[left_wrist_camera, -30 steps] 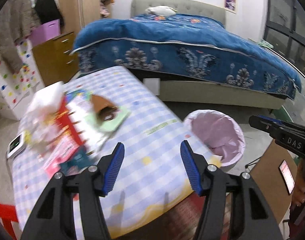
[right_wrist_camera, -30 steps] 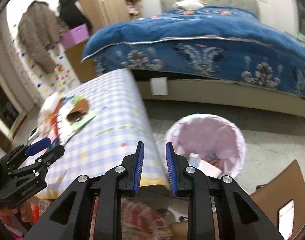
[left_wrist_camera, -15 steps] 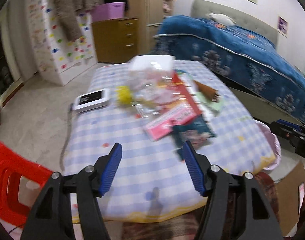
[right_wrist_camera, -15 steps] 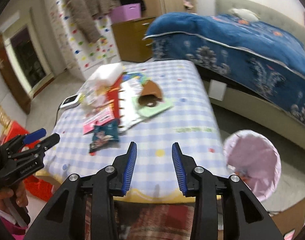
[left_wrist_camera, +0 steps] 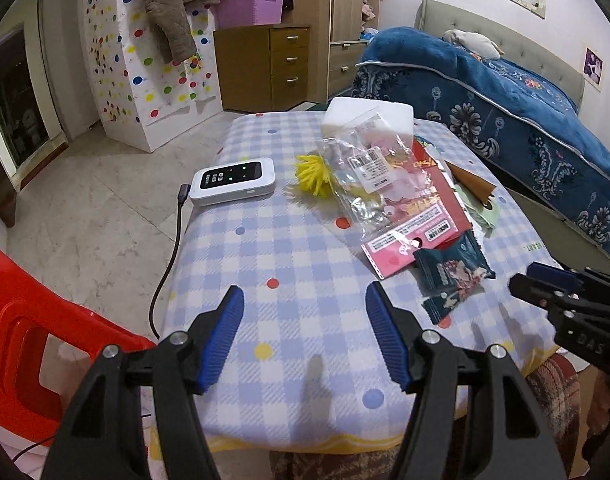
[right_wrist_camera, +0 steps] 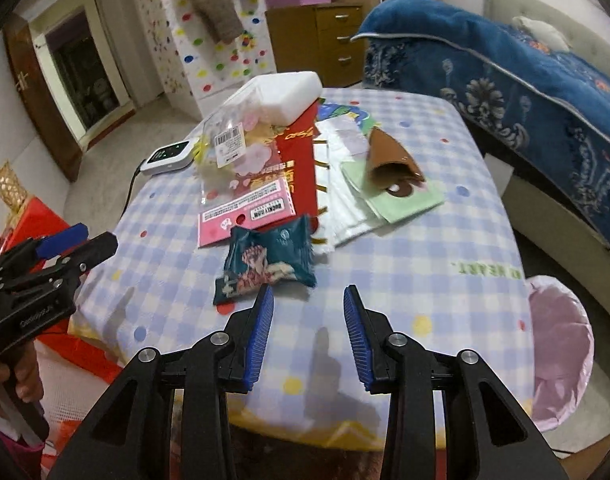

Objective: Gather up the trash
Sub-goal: 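Move both grippers back over the table toward the teal candy wrapper, then grasp the teal candy wrapper with the right gripper while the left gripper grasps the clear snack bag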

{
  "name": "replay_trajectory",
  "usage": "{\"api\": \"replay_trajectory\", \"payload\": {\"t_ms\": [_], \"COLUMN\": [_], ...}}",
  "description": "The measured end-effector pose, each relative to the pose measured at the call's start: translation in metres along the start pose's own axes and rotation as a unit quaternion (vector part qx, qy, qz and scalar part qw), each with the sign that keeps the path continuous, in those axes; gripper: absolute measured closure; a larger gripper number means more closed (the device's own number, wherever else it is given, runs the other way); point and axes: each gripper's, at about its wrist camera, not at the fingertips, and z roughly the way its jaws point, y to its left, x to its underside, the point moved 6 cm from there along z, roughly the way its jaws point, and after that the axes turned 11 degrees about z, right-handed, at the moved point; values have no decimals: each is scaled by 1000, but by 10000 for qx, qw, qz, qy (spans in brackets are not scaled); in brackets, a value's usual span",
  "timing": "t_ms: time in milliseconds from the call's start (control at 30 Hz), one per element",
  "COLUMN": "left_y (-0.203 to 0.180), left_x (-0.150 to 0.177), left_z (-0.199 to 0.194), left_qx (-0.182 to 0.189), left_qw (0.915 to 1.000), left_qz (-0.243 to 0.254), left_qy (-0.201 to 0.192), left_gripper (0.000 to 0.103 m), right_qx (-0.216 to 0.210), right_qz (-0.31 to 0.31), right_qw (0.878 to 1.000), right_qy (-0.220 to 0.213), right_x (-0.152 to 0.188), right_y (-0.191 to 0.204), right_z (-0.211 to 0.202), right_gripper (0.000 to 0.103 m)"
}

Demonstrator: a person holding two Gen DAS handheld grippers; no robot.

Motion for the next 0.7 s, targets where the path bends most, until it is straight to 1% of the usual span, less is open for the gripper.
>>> {"api": "replay_trajectory", "payload": {"t_ms": [33, 100, 200, 333, 433, 500, 567, 633, 667, 700], "left_y": [1, 2, 3, 3, 3, 4, 3, 2, 2, 1], "left_x": [0, 0, 0, 1, 2, 2, 3, 3, 3, 2], "left_z": [2, 4, 8, 11, 12, 12, 11, 9, 8, 6], "left_qx": [3, -11, -15, -14, -22, -17, -21, -20, -27, -34], "left_qw": [10000, 10000, 10000, 9999, 9999, 9999, 9999, 9999, 9999, 9999], "left_qz": [-10, -7, -20, -8, -11, -13, 1, 14, 23, 36], "left_qy": [16, 39, 78, 121, 143, 156, 157, 157, 152, 141], "left_gripper": [41, 41, 41, 41, 41, 41, 41, 41, 41, 41], "right_qx": [10, -42, -130, -162, -178, -264, -294, -326, -358, -377], "right_qz": [-12, 37, 212, 393, 351, 346, 340, 350, 364, 370], "right_qw": [10000, 10000, 9996, 9982, 9983, 9980, 9982, 9983, 9982, 9984], "right_qy": [0, 31, 154, 429, 428, 451, 408, 338, 300, 218], "right_x": [-2, -7, -13, -12, -10, -8, -8, -7, -7, -7], "right_y": [2, 4, 3, 0, 2, 4, 4, 3, 2, -1], "right_z": [4, 12, 26, 45, 47, 45, 42, 34, 29, 22], "right_gripper": [68, 68, 64, 62, 60, 63, 76, 77, 80, 81]}}
